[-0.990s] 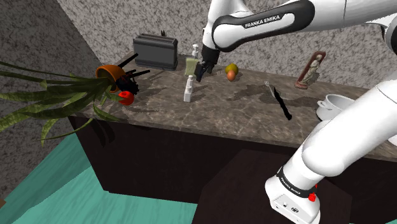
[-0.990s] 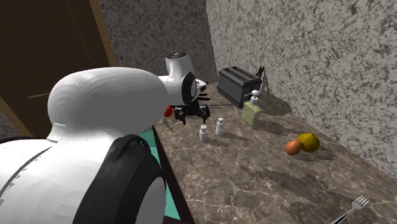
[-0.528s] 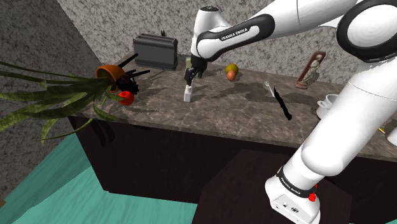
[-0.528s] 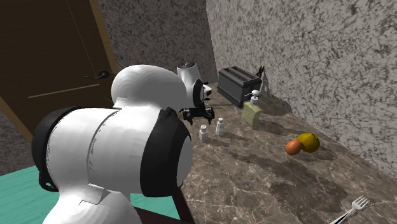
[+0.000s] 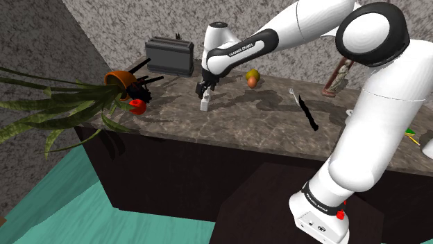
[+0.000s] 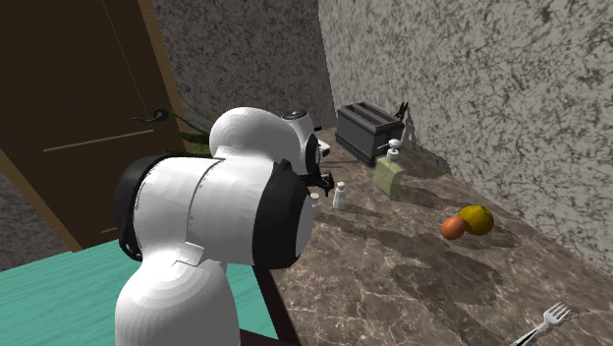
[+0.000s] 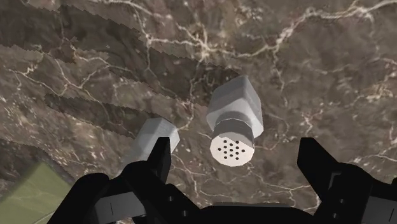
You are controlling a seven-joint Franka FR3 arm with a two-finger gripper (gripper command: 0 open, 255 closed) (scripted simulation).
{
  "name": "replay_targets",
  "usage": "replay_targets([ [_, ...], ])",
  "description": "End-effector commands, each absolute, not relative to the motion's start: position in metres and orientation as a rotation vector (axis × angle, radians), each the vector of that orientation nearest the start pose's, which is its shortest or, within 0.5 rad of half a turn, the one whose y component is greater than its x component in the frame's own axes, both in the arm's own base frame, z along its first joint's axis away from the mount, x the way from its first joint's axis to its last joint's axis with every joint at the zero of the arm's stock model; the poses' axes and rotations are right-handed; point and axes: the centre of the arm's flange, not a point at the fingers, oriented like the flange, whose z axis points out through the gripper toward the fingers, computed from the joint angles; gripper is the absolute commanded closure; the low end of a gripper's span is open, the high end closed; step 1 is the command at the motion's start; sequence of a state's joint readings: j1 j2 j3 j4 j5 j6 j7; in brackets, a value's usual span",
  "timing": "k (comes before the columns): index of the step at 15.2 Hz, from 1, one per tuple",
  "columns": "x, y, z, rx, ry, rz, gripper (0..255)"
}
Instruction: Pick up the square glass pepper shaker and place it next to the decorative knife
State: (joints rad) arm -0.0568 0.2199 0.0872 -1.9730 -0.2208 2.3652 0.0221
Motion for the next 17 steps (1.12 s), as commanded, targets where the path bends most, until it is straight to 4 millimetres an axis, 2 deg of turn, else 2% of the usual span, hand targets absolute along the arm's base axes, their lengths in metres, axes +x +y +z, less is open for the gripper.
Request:
replay_targets([
  [1, 0.6155, 0.0128, 0.3668, -3.264, -0.243, -0.292, 0],
  [9, 0.6160, 0.0124, 0.3638, -3.264, -0.243, -0.292, 0],
  [10, 0.6160, 0.0124, 0.3638, -3.264, -0.243, -0.292, 255],
  [17, 0.6162, 0.0124, 0.3638, -3.264, -0.243, -0.292, 255],
])
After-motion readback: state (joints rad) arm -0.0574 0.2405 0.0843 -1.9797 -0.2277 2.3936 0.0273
